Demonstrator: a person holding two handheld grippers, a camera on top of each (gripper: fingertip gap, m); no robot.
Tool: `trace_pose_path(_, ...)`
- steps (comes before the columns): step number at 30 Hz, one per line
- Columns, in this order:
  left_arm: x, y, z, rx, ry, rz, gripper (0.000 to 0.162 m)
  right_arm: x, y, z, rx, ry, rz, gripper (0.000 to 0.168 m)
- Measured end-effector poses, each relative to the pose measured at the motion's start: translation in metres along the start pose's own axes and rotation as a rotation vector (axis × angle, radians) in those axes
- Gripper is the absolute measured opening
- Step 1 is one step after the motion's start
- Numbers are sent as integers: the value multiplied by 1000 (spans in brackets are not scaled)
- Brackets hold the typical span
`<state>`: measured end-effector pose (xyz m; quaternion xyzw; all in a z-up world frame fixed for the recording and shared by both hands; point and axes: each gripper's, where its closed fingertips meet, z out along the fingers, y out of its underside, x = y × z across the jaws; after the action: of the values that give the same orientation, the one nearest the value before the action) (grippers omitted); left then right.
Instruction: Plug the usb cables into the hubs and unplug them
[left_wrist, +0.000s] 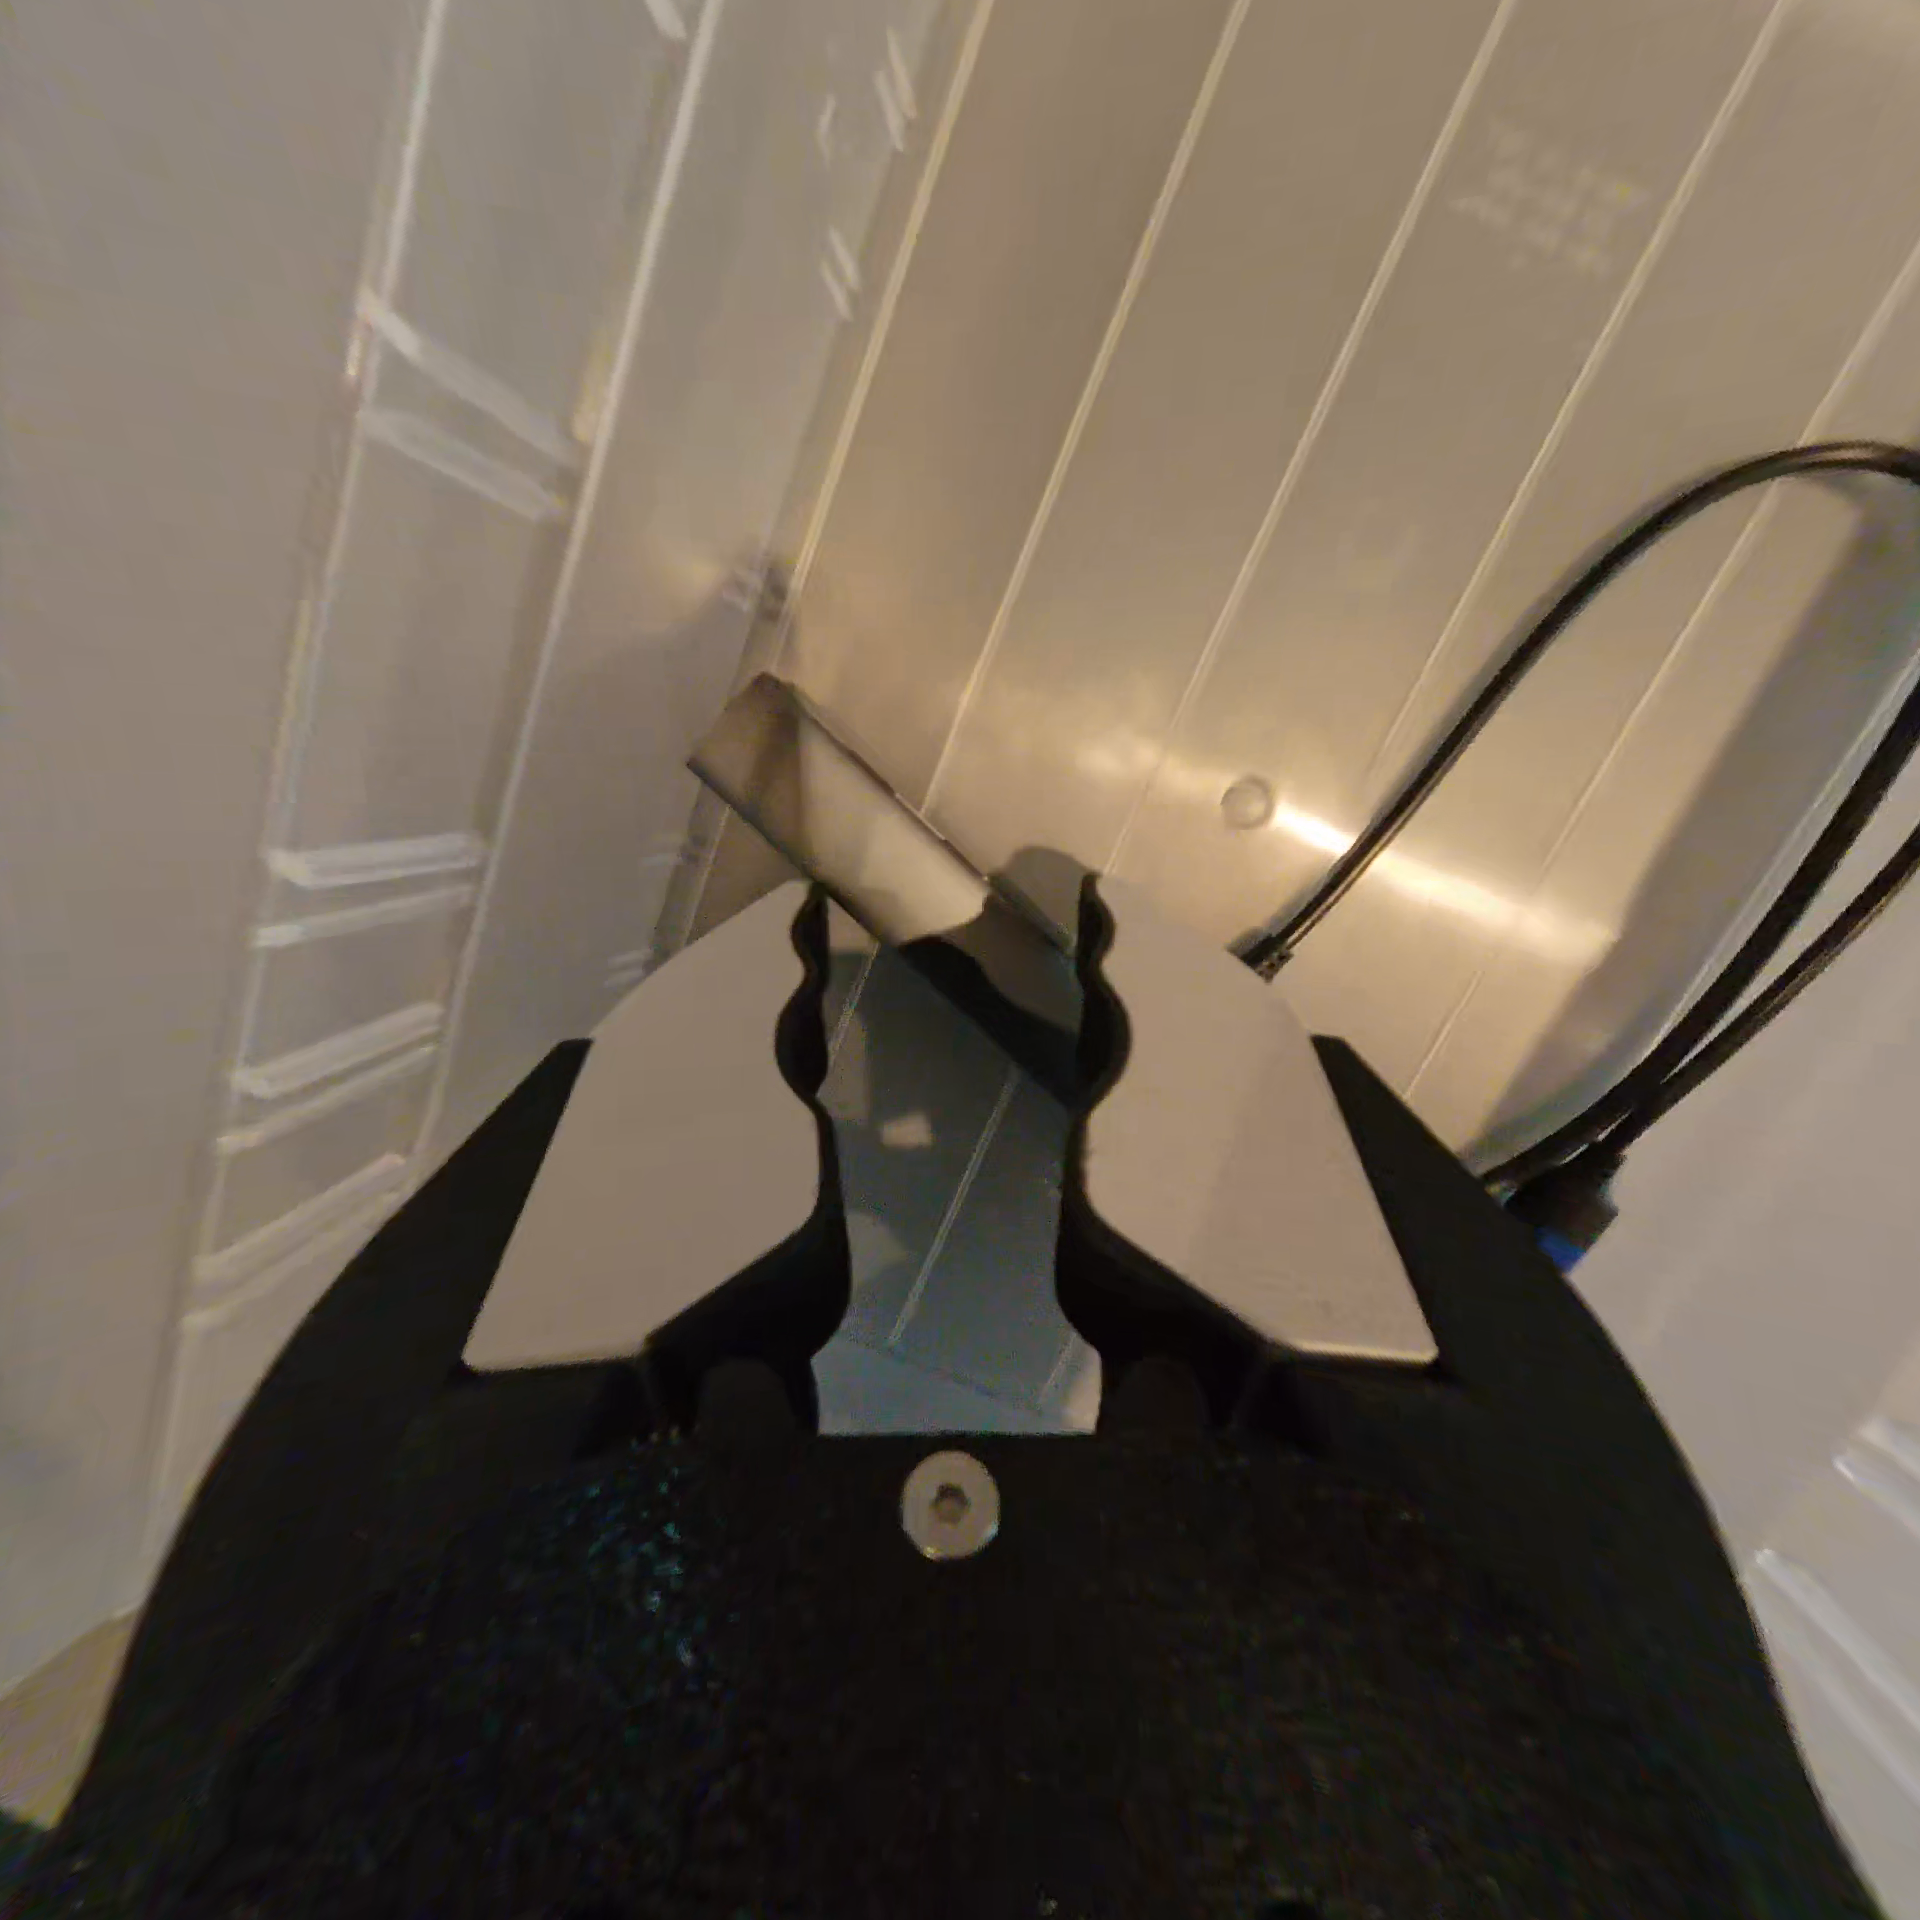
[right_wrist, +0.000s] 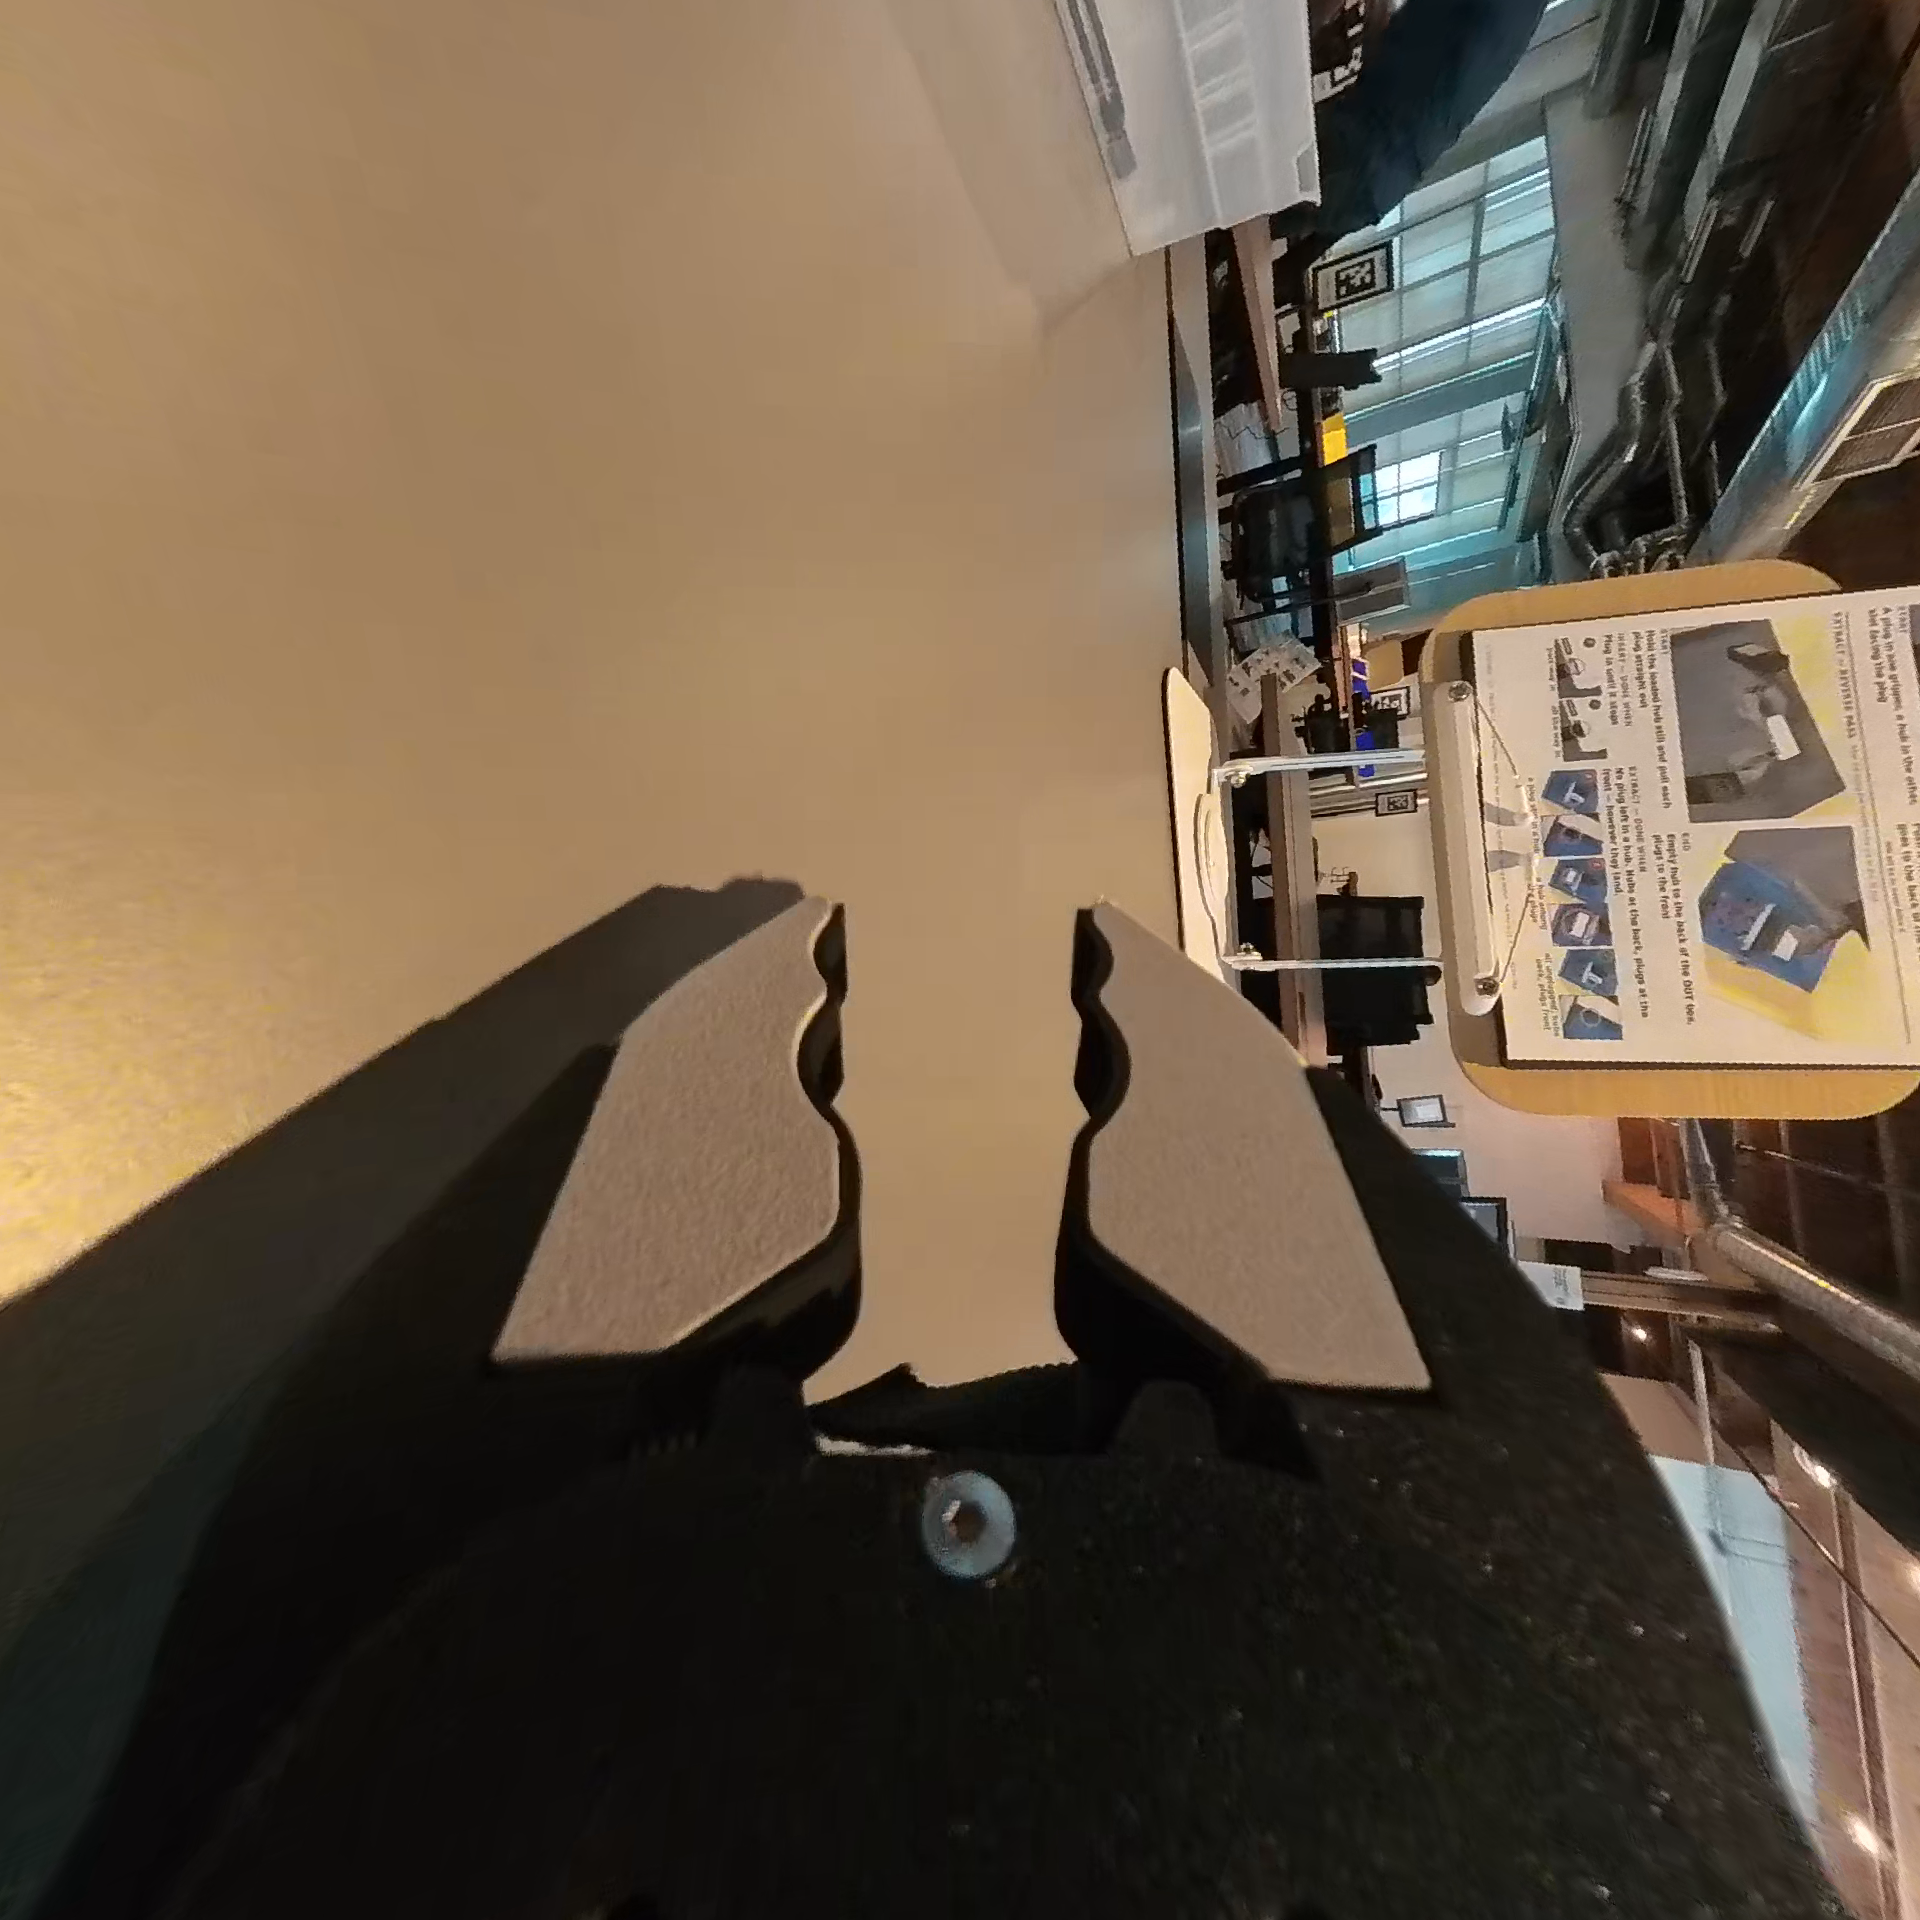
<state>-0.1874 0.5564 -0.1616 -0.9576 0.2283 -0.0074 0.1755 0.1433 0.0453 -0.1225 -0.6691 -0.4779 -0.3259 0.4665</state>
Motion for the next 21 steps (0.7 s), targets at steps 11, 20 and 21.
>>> trace_pose_path(11, 7, 0, 0, 22, 92, 2, 30, 2, -3, -6, -8, 24, -33, 41)
trace_pose_path(20, 11, -43, -49, 407, 98, 150, 23, -3, -4, -4, -10, 12, -39, 41)
trace_pose_path(21, 11, -49, -62, 473, 82, 175, 23, -3, -4, -3, -11, 11, -40, 41)
